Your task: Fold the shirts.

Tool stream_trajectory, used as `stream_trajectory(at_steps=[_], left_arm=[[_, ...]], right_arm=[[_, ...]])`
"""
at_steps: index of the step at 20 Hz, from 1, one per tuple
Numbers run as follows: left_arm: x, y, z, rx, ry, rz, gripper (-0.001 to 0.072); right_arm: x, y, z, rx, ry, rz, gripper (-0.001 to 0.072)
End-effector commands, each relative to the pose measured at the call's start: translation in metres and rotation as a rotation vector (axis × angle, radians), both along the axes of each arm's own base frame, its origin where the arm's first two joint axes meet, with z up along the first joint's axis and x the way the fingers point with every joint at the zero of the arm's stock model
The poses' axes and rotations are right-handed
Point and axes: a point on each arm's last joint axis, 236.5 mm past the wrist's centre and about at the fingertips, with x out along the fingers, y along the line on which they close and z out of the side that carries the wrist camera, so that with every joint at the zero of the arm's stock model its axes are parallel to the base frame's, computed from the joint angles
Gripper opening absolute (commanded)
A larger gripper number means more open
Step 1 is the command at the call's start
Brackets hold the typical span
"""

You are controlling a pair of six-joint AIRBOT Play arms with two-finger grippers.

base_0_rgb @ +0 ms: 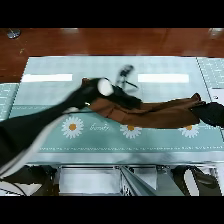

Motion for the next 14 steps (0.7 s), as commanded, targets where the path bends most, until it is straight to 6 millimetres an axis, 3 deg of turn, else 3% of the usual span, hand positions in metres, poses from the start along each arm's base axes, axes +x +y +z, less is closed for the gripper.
stream_trajectory(at_steps=[1,4,6,8,10,12,14], left_arm=[[-0.079,-0.063,-0.040,0.049,0.071,-0.179,0.0026],[-0.126,-0.074,-0.051,0.086,0.090,-0.305,0.0027],[-0.126,-0.067,-0.041,0.097,0.109,-0.325,0.0027],[-0.082,-0.049,-0.020,0.074,0.103,-0.253,0.0027],[-0.018,-0.009,0.008,0.045,0.088,-0.128,0.0027],[0.048,0.054,0.041,0.027,0.060,0.019,0.0027],[0.102,0.135,0.078,0.013,0.026,0.178,0.0027]], right_arm=[[-0.005,0.007,0.006,0.015,-0.020,0.014,0.0023],[-0.001,0.017,0.017,0.054,-0.062,0.041,0.0023],[0.001,0.017,0.017,0.059,-0.064,0.041,0.0023],[0.003,0.020,0.018,0.071,-0.064,0.056,0.0023],[0.006,0.023,0.022,0.082,-0.085,0.061,0.0023],[0.012,0.033,0.026,0.098,-0.111,0.088,0.0023],[0.023,0.057,0.027,0.149,-0.109,0.152,0.0023]])
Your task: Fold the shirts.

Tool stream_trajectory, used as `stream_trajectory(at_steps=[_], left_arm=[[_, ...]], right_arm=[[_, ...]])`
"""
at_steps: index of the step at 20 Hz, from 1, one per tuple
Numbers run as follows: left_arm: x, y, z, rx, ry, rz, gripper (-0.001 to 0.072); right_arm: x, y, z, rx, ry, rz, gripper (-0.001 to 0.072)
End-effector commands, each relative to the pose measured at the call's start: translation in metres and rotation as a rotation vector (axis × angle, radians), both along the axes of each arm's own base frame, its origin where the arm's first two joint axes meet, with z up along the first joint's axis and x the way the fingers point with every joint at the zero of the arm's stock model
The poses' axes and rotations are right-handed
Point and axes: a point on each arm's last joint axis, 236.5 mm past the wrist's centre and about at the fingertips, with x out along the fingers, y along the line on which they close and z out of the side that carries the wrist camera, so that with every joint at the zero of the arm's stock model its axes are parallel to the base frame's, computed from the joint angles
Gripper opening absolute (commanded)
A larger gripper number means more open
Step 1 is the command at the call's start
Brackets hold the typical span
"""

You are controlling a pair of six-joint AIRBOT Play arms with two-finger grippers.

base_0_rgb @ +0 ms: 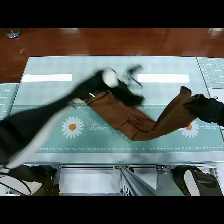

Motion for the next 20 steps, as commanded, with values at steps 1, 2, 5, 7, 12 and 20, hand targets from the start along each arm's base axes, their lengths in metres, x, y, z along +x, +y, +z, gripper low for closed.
stream_trajectory(at_steps=[1,2,5,7,12,20], left_arm=[[0.078,0.136,0.061,-0.003,-0.049,0.247,0.0027],[0.092,0.182,0.083,-0.003,-0.089,0.320,0.0027],[0.098,0.293,0.149,-0.024,-0.235,0.543,0.0027],[0.076,0.334,0.181,-0.049,-0.340,0.649,0.0028],[-0.007,0.343,0.170,-0.036,-0.457,0.698,0.0027],[-0.041,0.330,0.079,-0.055,-0.258,0.721,0.0028]], right_arm=[[0.022,0.037,0.005,0.076,-0.020,0.079,0.0023],[0.033,0.057,0.003,0.091,-0.020,0.123,0.0023],[0.072,0.130,-0.009,0.098,-0.012,0.256,0.0023],[0.103,0.181,-0.035,0.075,0.039,0.326,0.0023],[0.175,0.270,-0.124,0.045,0.176,0.407,0.0024],[0.196,0.257,-0.125,0.165,0.347,0.472,0.0614]])
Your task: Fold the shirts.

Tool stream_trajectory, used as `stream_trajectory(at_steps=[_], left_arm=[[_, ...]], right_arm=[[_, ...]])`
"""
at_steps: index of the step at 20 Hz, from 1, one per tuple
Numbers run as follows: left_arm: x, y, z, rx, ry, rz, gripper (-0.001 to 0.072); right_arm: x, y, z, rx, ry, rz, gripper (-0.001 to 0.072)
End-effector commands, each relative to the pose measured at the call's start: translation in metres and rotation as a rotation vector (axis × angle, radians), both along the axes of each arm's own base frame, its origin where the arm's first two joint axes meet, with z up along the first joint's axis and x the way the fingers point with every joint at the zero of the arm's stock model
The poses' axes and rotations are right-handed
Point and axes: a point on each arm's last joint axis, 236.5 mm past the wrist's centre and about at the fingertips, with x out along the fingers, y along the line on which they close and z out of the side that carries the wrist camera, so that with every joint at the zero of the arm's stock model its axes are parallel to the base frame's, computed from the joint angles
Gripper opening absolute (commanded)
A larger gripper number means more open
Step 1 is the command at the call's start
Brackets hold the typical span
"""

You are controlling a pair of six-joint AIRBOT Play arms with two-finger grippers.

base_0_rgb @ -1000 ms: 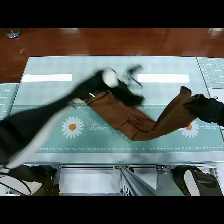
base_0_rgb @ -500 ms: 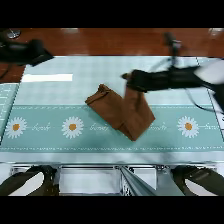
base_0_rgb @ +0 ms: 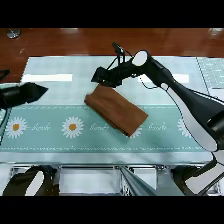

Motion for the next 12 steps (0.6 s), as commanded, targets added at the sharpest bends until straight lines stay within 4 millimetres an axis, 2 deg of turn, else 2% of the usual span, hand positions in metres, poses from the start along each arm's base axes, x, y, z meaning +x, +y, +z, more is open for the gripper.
stream_trajectory(at_steps=[1,4,5,6,7,9,11,12], left_arm=[[-0.011,-0.003,-0.027,-0.020,0.048,-0.003,0.0028],[-0.012,-0.003,-0.028,-0.020,0.051,-0.003,0.0028],[-0.012,-0.004,-0.028,-0.016,0.049,-0.008,0.0028],[-0.012,-0.004,-0.028,-0.015,0.048,-0.008,0.0028],[-0.012,-0.004,-0.028,-0.015,0.048,-0.009,0.0028],[-0.012,-0.004,-0.028,-0.014,0.047,-0.010,0.0028],[-0.012,-0.004,-0.028,-0.014,0.048,-0.011,0.0028],[-0.012,-0.004,-0.029,-0.014,0.049,-0.011,0.0028]], right_arm=[[-0.012,-0.054,0.016,-0.064,0.073,0.089,0.0614],[-0.044,-0.189,0.018,-0.529,0.051,0.037,0.0614],[-0.057,-0.222,0.018,-0.627,0.033,-0.036,0.0614],[-0.072,-0.246,0.015,-0.671,0.011,-0.140,0.0614],[-0.085,-0.256,0.008,-0.647,-0.015,-0.251,0.0614],[-0.118,-0.257,-0.022,-0.475,-0.019,-0.499,0.0614],[-0.153,-0.248,-0.064,-0.269,0.102,-0.697,0.0613],[-0.168,-0.239,-0.082,-0.188,0.168,-0.742,0.0614]])
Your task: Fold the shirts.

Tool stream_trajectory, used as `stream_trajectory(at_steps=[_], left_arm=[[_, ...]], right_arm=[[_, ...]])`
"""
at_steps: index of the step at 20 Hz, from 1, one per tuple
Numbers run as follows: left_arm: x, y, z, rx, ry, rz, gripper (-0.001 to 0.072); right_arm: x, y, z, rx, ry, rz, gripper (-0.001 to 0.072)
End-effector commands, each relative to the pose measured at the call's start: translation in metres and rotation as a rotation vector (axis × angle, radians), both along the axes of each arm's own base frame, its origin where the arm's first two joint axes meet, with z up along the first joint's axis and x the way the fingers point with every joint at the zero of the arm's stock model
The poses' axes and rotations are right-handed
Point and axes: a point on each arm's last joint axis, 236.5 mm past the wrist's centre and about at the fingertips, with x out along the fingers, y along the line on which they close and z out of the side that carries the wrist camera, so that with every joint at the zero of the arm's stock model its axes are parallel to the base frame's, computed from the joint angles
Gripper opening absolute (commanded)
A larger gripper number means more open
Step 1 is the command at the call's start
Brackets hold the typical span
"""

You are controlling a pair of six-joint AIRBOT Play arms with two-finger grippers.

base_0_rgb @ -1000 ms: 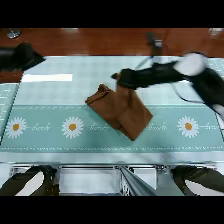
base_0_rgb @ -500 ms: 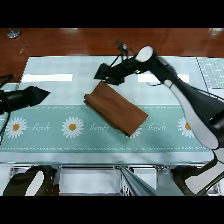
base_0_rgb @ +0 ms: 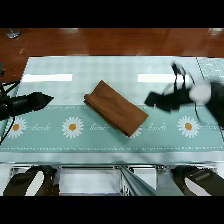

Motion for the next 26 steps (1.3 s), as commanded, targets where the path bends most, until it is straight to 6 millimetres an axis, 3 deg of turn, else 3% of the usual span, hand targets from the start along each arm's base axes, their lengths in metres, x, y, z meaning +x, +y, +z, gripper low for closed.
stream_trajectory(at_steps=[1,3,6,13,14,15,16,18,20,23,26], left_arm=[[-0.001,-0.001,-0.002,0.001,0.003,-0.004,0.0028],[-0.002,-0.002,-0.005,0.000,0.010,-0.008,0.0028],[-0.005,-0.004,-0.011,-0.003,0.025,-0.013,0.0028],[-0.015,-0.016,-0.032,-0.009,0.070,-0.046,0.0028],[-0.016,-0.016,-0.034,-0.011,0.075,-0.047,0.0028],[-0.016,-0.017,-0.036,-0.010,0.077,-0.048,0.0028],[-0.016,-0.017,-0.037,-0.010,0.079,-0.047,0.0028],[-0.016,-0.016,-0.036,-0.010,0.076,-0.045,0.0028],[-0.015,-0.016,-0.036,-0.010,0.076,-0.045,0.0028],[-0.015,-0.016,-0.036,-0.010,0.076,-0.045,0.0028],[-0.016,-0.016,-0.036,-0.010,0.077,-0.046,0.0028]], right_arm=[[-0.047,0.003,-0.061,0.273,0.027,-0.342,0.0613],[-0.063,0.016,-0.084,0.279,0.092,-0.318,0.0613],[-0.068,0.031,-0.103,0.256,0.156,-0.250,0.0604],[-0.024,0.074,-0.106,0.299,0.174,-0.124,0.0570],[-0.022,0.085,-0.105,0.307,0.195,-0.066,0.0504],[-0.018,0.097,-0.098,0.313,0.189,0.030,0.0170],[-0.009,0.108,-0.084,0.315,0.144,0.127,0.0024],[0.023,0.121,-0.041,0.312,0.021,0.227,0.0023],[0.056,0.119,0.009,0.245,-0.092,0.299,0.0023],[0.098,0.085,0.090,0.125,-0.213,0.316,0.0023],[0.109,0.041,0.153,0.104,-0.236,0.283,0.0023]])
